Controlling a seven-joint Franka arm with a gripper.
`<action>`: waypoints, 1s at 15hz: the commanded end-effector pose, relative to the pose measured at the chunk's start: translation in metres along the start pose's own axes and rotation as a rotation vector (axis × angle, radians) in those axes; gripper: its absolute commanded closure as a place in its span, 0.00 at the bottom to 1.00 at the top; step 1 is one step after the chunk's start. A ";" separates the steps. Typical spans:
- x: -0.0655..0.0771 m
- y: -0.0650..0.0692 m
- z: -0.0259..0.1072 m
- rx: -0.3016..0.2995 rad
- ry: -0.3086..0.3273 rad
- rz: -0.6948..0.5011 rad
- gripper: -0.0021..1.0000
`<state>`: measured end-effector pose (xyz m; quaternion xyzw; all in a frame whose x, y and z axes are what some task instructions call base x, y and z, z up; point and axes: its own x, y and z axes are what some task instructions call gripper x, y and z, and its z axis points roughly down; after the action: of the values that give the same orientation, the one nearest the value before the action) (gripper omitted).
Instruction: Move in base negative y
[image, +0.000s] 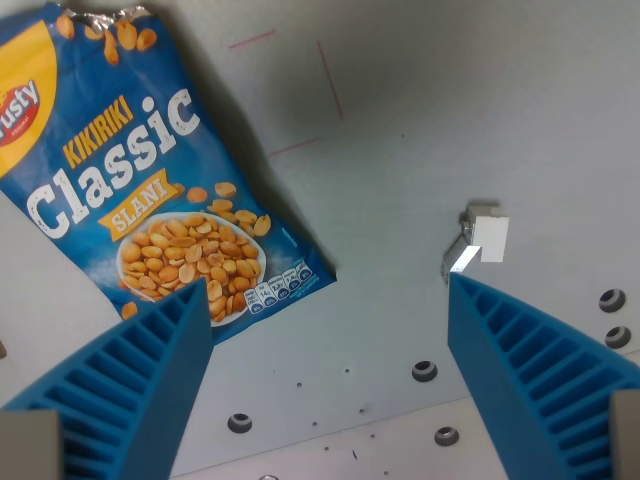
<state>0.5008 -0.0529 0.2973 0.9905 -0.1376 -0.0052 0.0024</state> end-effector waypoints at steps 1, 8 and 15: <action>0.003 0.005 -0.002 0.001 0.004 0.000 0.00; 0.022 0.040 -0.001 0.001 0.004 0.000 0.00; 0.042 0.075 0.000 0.001 0.004 0.000 0.00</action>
<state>0.5150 -0.1306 0.2959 0.9894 -0.1448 0.0062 0.0076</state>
